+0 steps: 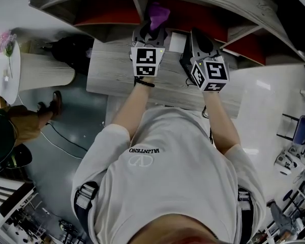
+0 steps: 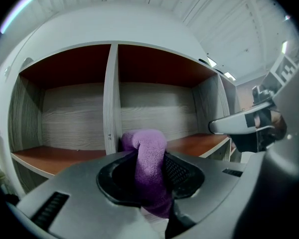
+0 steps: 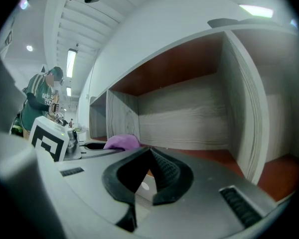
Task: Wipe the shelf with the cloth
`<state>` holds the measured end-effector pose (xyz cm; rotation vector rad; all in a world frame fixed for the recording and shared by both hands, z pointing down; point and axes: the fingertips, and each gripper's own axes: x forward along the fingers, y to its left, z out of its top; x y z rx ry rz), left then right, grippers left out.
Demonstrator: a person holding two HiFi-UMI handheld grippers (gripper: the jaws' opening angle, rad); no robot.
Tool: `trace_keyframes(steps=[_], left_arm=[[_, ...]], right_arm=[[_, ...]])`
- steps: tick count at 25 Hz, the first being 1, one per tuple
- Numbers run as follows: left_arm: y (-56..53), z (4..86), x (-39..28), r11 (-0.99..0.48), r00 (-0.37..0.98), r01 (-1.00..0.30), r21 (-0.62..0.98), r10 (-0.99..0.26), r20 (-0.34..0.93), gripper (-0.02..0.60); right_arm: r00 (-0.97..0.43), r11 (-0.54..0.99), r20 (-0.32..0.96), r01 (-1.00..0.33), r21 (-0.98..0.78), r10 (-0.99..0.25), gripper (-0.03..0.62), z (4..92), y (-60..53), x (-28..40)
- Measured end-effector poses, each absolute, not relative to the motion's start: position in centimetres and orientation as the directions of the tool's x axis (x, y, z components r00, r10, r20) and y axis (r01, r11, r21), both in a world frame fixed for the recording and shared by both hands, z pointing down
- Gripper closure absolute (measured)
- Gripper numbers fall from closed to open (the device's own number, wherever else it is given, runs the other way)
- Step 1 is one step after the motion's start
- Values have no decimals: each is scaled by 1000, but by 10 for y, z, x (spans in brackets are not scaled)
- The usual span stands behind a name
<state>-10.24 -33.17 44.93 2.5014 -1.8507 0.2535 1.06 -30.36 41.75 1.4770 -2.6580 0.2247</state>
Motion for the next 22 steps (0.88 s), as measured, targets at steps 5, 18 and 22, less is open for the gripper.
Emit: trace_keyframes(steps=[5,18,22], left_arm=[[-331,450,-99,-291,278,-953,-82,-949,148,477],[-328,447,-40,-349,335,-933,-85,-931,145,477],[-327,447,-23,-364,348,-927,-87,-925,153,477]], right_arm=[[-522,516,152,-853,-78,-840,595,418,-303,21],[-479,473,143,-878,-72,-866,595,414,-293,68],[-467,461,142,-884,-78,-873,595,415,-289,84]])
